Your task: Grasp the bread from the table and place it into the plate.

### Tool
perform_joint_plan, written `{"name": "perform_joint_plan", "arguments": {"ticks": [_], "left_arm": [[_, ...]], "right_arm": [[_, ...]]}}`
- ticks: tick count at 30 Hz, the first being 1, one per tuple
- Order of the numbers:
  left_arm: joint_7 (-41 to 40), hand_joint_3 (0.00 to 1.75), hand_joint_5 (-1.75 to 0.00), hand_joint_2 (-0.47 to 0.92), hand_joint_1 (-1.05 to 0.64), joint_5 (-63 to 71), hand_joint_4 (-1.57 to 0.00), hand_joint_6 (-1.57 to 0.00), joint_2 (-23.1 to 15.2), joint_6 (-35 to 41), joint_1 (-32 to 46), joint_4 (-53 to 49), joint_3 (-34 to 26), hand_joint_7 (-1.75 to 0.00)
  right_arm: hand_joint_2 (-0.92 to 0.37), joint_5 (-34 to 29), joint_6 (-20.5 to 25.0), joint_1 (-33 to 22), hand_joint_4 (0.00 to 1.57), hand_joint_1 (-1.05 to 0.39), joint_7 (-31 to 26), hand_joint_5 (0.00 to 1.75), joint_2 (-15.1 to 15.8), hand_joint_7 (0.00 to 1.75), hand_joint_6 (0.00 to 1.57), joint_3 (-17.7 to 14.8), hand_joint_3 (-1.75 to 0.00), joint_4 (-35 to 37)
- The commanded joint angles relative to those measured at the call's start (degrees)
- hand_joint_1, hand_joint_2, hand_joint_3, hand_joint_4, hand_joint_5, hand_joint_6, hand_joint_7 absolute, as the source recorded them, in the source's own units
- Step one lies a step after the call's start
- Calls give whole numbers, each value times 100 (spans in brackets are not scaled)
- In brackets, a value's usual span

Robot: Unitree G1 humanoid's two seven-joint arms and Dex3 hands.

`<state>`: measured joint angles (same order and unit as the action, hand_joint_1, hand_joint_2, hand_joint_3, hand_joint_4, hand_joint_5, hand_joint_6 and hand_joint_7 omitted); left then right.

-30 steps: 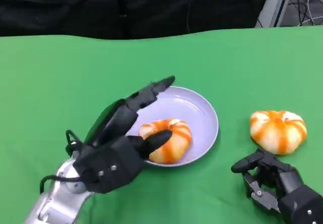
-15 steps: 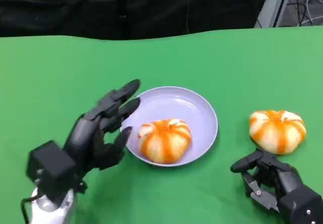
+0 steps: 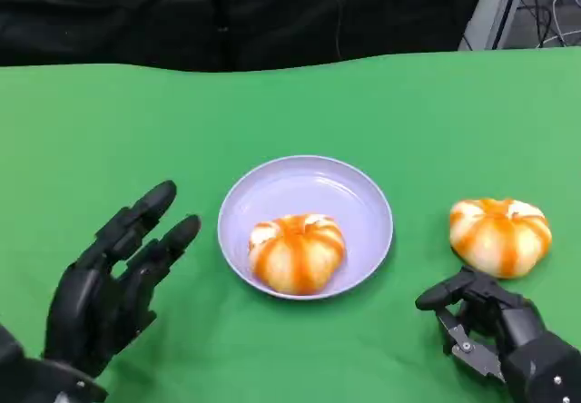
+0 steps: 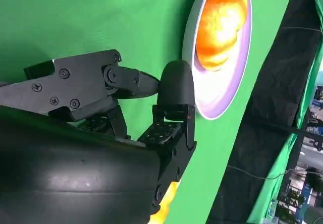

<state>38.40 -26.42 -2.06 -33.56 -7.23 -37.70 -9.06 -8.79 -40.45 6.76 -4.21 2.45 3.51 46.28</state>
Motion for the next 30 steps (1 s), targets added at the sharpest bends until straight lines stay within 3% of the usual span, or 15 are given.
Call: {"name": "perform_joint_plan", "arguments": {"ticks": [1,13,14,17,19,21,30], "left_arm": [[355,51,-2,92,-81,-200,-47,-39,-229,231,237,145,-251,-1],[606,45,-2,92,-64,-190,-50,-42,-460,195,537,45,-777,-1],[546,43,-2,92,-59,-170,-51,-43,-451,205,520,34,-802,-2],[423,41,-2,92,-21,-170,-53,-45,-388,231,441,-43,-865,-2],[411,52,-1,92,10,-179,-54,-46,-359,250,404,-99,-886,-1],[408,60,-1,92,20,-165,-55,-48,-338,249,381,-142,-905,-1],[276,78,-2,83,18,-21,-63,-55,-261,40,273,-397,-963,-1]], "right_arm": [[-92,-21,160,-97,69,-31,-9,175,92,126,71,-30,-43,29],[-92,50,90,-82,68,-31,70,175,137,126,71,-92,-42,76],[-92,46,78,-80,68,-31,78,175,147,126,71,-95,-42,82],[-92,58,101,-75,68,-31,95,175,152,126,71,-116,-43,84],[-92,67,85,-70,68,-31,107,175,157,127,71,-125,-43,105],[-92,81,82,-70,67,-31,128,175,161,126,71,-130,-43,115],[-92,143,61,-38,66,-31,154,175,143,124,71,-153,-42,181]]}}
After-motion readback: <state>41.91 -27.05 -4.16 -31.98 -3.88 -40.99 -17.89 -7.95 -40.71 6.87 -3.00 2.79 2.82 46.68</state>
